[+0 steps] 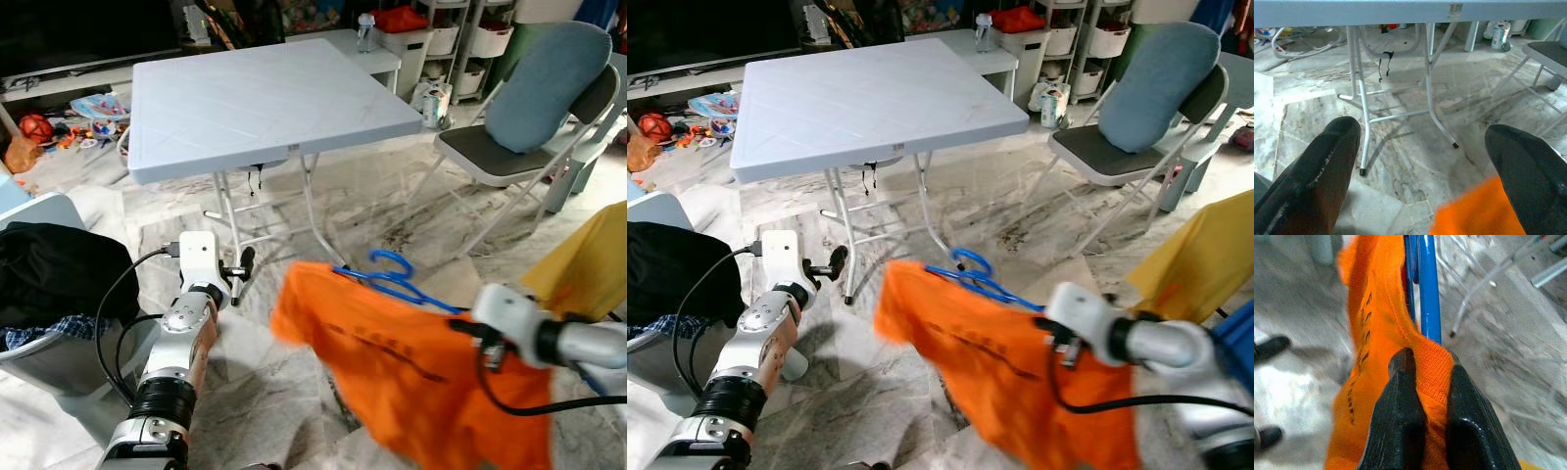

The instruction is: Hang hanger

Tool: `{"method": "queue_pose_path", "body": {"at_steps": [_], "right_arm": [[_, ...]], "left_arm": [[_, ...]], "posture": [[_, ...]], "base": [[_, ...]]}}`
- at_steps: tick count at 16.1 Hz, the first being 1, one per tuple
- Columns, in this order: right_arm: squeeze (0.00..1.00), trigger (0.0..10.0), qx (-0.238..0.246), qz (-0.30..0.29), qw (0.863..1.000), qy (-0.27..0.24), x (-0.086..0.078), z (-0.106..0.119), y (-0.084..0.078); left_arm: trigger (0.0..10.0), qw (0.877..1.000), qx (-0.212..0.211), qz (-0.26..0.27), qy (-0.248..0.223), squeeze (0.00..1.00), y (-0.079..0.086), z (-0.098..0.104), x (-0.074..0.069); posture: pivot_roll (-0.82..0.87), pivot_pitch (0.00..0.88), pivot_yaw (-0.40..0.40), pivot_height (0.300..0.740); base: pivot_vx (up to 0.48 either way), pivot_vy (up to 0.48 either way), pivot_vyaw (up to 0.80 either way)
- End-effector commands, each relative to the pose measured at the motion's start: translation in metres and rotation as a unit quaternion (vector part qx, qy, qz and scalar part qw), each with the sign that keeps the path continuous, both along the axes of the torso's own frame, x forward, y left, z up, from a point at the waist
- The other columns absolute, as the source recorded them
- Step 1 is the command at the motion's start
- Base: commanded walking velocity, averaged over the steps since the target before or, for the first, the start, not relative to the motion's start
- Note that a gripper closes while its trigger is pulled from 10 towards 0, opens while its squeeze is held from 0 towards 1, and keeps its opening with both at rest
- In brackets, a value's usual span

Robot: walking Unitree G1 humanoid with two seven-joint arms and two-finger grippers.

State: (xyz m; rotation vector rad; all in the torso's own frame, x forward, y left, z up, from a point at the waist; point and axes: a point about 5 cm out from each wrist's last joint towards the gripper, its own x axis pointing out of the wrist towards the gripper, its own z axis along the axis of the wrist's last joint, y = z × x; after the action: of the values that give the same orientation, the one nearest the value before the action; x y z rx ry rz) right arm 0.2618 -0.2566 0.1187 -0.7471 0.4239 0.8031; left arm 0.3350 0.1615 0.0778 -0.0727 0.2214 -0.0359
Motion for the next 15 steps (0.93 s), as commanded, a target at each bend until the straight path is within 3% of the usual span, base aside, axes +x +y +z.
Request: {"method": "queue_pose_path", "body": {"at_steps": [1, 3, 4, 5, 6, 7, 8, 9, 11, 12, 14, 15], "right_arm": [[0.00, 10.0, -0.002, -0.003, 0.999, -0.035, 0.008, 0.015, -0.003], [0.00, 10.0, 0.000, -0.007, 0.999, -0.037, 0.009, 0.016, -0.004], [0.00, 10.0, 0.058, -0.058, 0.992, -0.100, 0.030, 0.026, 0.022], [0.00, 10.0, 0.110, -0.065, 0.985, -0.112, 0.034, 0.029, 0.041], [0.00, 10.0, 0.142, -0.069, 0.981, -0.114, 0.035, 0.031, 0.054], [0.00, 10.0, 0.159, -0.060, 0.979, -0.111, 0.033, 0.030, 0.062], [0.00, 10.0, 0.177, -0.044, 0.978, -0.104, 0.030, 0.028, 0.072], [0.00, 10.0, 0.187, -0.037, 0.977, -0.099, 0.028, 0.024, 0.078], [0.00, 10.0, 0.187, -0.041, 0.977, -0.096, 0.026, 0.023, 0.081], [0.00, 10.0, 0.194, -0.047, 0.976, -0.092, 0.026, 0.024, 0.081], [0.00, 10.0, 0.190, -0.056, 0.976, -0.095, 0.027, 0.022, 0.083], [0.00, 10.0, 0.194, -0.058, 0.975, -0.095, 0.027, 0.021, 0.086]], "left_arm": [[10.0, 1.000, 0.007, -0.001, -0.005, 0.00, -0.001, 0.004, 0.003], [10.0, 1.000, 0.007, -0.002, -0.004, 0.00, -0.001, 0.004, 0.003], [10.0, 0.999, -0.030, -0.045, -0.004, 0.00, -0.033, 0.006, 0.002], [10.0, 0.995, -0.062, -0.078, -0.014, 0.00, -0.052, 0.011, 0.001], [10.0, 0.993, -0.068, -0.094, -0.032, 0.67, -0.061, 0.017, 0.001], [10.0, 0.990, -0.075, -0.111, -0.047, 1.00, -0.068, 0.021, 0.001], [10.0, 0.985, -0.088, -0.134, -0.060, 1.00, -0.075, 0.026, 0.000], [10.0, 0.987, -0.073, -0.129, -0.062, 1.00, -0.077, 0.027, 0.004], [10.0, 0.988, -0.068, -0.122, -0.069, 1.00, -0.079, 0.034, 0.009], [10.0, 0.985, -0.091, -0.119, -0.089, 0.00, -0.078, 0.044, 0.013], [10.0, 0.978, -0.137, -0.123, -0.100, 0.00, -0.083, 0.057, 0.017], [10.0, 0.977, -0.138, -0.131, -0.100, 0.00, -0.086, 0.057, 0.016]], "posture": [[-0.14, 0.000, 0.050, 0.740], [-0.14, 0.000, 0.050, 0.740], [-0.13, 0.000, 0.049, 0.740], [-0.13, 0.000, 0.049, 0.740], [-0.13, 0.000, 0.048, 0.740], [-0.13, 0.000, 0.048, 0.740], [-0.13, 0.000, 0.048, 0.740], [-0.13, 0.000, 0.049, 0.740], [-0.13, 0.000, 0.051, 0.740], [-0.14, 0.000, 0.055, 0.740], [-0.14, 0.000, 0.057, 0.740], [-0.14, 0.000, 0.059, 0.740]], "base": [[0.000, 0.000, 0.00], [0.000, 0.000, 0.00], [0.000, 0.000, 0.00], [0.000, 0.000, 0.00], [0.000, 0.000, 0.00], [0.000, 0.000, 0.00], [0.000, 0.000, 0.00], [0.000, 0.000, 0.00], [0.000, 0.000, 0.00], [0.000, 0.000, 0.00], [0.000, 0.000, 0.00], [0.000, 0.000, 0.00]]}}
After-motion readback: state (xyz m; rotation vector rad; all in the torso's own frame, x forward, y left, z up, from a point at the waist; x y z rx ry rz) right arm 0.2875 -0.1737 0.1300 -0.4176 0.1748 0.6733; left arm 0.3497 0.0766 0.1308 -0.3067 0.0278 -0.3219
